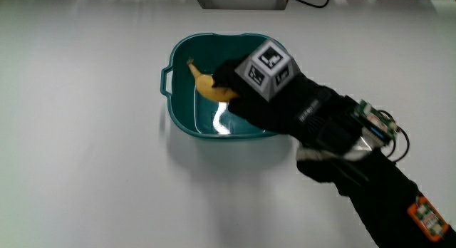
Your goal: Place banana into plate
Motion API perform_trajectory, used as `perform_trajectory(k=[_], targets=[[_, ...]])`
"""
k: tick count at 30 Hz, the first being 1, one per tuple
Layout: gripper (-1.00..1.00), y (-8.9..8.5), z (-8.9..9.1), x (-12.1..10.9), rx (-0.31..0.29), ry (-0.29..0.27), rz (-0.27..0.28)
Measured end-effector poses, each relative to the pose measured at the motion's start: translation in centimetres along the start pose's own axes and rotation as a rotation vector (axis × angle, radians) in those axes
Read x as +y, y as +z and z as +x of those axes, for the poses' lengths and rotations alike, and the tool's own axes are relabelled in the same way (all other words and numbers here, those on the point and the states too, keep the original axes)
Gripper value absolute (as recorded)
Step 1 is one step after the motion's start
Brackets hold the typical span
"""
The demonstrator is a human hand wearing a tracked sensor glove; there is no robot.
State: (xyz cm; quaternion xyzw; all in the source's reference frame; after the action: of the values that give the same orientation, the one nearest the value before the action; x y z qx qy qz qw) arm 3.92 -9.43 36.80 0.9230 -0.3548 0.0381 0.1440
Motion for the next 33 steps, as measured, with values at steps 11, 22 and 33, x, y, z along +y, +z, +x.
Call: perform_trajectory(k=[11, 22, 33], targets=[[0.00, -5.9, 3.2, 2.2, 0.072, -0.084, -0.079], [0.00, -11.9, 2.3, 4.8, 0.075, -0.096, -0.227], [0.00, -15.5, 2.6, 5.4, 0.088, -0.126, -0.327]])
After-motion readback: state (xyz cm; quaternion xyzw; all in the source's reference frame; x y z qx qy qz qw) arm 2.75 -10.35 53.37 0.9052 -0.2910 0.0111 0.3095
